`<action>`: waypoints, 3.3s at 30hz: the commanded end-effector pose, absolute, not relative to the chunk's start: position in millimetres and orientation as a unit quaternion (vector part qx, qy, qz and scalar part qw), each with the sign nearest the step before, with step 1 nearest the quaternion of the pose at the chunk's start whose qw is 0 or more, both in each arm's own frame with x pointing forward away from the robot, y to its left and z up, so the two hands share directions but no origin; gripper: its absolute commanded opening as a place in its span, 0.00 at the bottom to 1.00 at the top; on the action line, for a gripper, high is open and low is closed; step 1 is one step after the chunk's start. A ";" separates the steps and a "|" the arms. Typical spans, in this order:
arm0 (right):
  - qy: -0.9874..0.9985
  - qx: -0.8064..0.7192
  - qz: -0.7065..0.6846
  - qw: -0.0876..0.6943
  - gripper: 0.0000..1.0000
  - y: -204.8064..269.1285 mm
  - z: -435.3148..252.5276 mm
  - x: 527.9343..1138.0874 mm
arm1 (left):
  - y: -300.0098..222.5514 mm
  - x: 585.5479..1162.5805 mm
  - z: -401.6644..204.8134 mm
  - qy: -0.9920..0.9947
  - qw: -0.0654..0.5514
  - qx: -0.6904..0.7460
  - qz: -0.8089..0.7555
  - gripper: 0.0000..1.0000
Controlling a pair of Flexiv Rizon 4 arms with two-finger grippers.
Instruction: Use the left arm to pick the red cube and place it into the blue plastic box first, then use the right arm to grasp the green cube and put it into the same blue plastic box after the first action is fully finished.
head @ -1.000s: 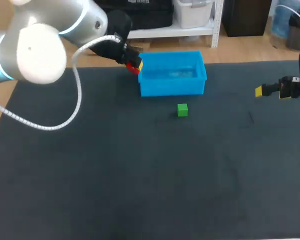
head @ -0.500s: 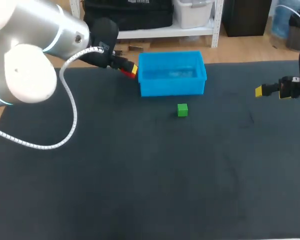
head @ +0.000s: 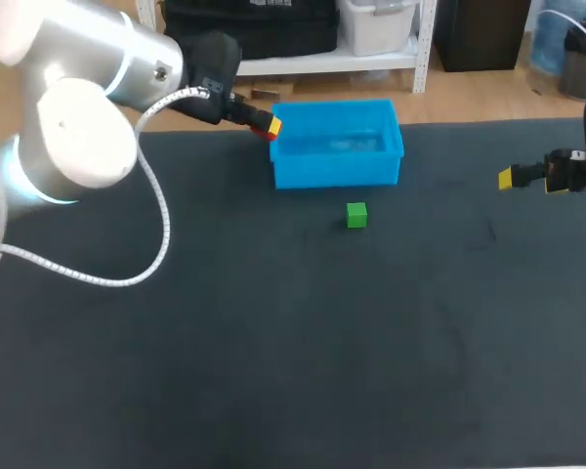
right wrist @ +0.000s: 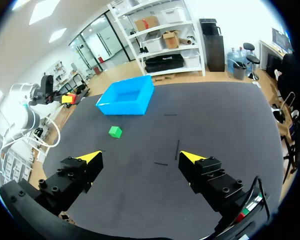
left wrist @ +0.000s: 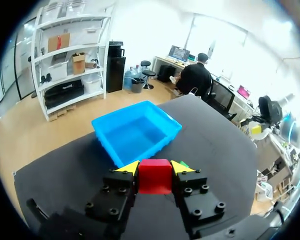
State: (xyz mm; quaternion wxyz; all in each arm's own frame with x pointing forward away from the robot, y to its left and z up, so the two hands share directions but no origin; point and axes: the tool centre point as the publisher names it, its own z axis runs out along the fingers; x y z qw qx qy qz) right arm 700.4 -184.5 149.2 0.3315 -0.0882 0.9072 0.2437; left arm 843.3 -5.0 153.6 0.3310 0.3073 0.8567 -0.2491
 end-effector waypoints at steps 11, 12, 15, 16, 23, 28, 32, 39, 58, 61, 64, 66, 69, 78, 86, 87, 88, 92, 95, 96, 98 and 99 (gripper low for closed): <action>0.907 -0.088 0.243 0.331 1.00 -184.7 149.4 700.3 | -42.0 907.3 120.2 0.859 0.317 0.309 -0.257 0.00; 0.907 -0.088 0.243 0.331 1.00 -184.7 149.4 700.3 | -43.6 909.3 117.9 0.860 0.317 0.310 -0.255 0.00; 0.907 -0.088 0.243 0.331 1.00 -184.7 149.4 700.3 | -47.1 914.6 110.7 0.867 0.313 0.305 -0.239 0.00; 0.907 -0.088 0.243 0.331 1.00 -184.7 149.4 700.3 | -48.1 915.4 109.0 0.867 0.312 0.304 -0.242 0.00; 0.907 -0.088 0.243 0.331 1.00 -184.7 149.4 700.3 | -55.1 918.3 99.6 0.880 0.294 0.296 -0.227 0.00; 0.907 -0.088 0.243 0.331 1.00 -184.7 149.4 700.3 | -57.5 925.4 92.6 0.889 0.279 0.290 -0.216 0.00; 0.907 -0.088 0.243 0.331 1.00 -184.7 149.4 700.3 | -57.5 925.7 91.7 0.895 0.271 0.286 -0.208 0.00; 0.907 -0.088 0.243 0.331 1.00 -184.7 149.4 700.3 | -54.2 931.5 86.8 0.906 0.257 0.279 -0.190 0.00; 0.907 -0.088 0.243 0.331 1.00 -184.7 149.4 700.3 | -55.9 938.9 71.8 0.924 0.226 0.264 -0.159 0.00; 0.907 -0.088 0.243 0.331 1.00 -184.7 149.4 700.3 | -56.1 940.5 70.4 0.927 0.219 0.262 -0.157 0.00; 0.907 -0.088 0.243 0.331 1.00 -184.7 149.4 700.3 | -56.2 941.1 70.0 0.928 0.215 0.262 -0.156 0.26; 0.907 -0.088 0.243 0.331 1.00 -184.7 149.4 700.3 | -56.3 941.1 69.9 0.928 0.215 0.263 -0.154 0.43; 0.907 -0.088 0.243 0.331 1.00 -184.7 149.4 700.3 | -56.6 940.9 70.0 0.928 0.213 0.265 -0.154 0.68; 0.907 -0.088 0.243 0.331 1.00 -184.7 149.4 700.3 | -61.1 937.9 80.8 0.923 0.220 0.276 -0.153 1.00; 0.907 -0.088 0.243 0.331 1.00 -184.7 149.4 700.3 | -58.0 926.9 103.0 0.917 0.240 0.282 -0.149 1.00; 0.907 -0.088 0.243 0.331 1.00 -184.7 149.4 700.3 | -56.1 924.0 106.4 0.916 0.243 0.282 -0.147 1.00; 0.907 -0.088 0.243 0.331 1.00 -184.7 149.4 700.3 | -54.2 921.5 109.2 0.916 0.244 0.282 -0.147 1.00; 0.907 -0.088 0.243 0.331 1.00 -184.7 149.4 700.3 | -39.9 904.8 122.7 0.915 0.257 0.276 -0.147 1.00; 0.907 -0.088 0.243 0.331 1.00 -184.7 149.4 700.3 | -22.8 887.3 133.9 0.915 0.267 0.265 -0.148 1.00; 0.907 -0.088 0.243 0.331 1.00 -184.7 149.4 700.3 | -17.0 880.7 137.3 0.915 0.271 0.262 -0.146 1.00; 0.907 -0.088 0.243 0.331 1.00 -184.7 149.4 700.3 | -6.3 868.1 144.2 0.914 0.279 0.256 -0.146 1.00; 0.907 -0.088 0.243 0.331 1.00 -184.7 149.4 700.3 | -0.5 860.8 147.7 0.914 0.282 0.255 -0.143 1.00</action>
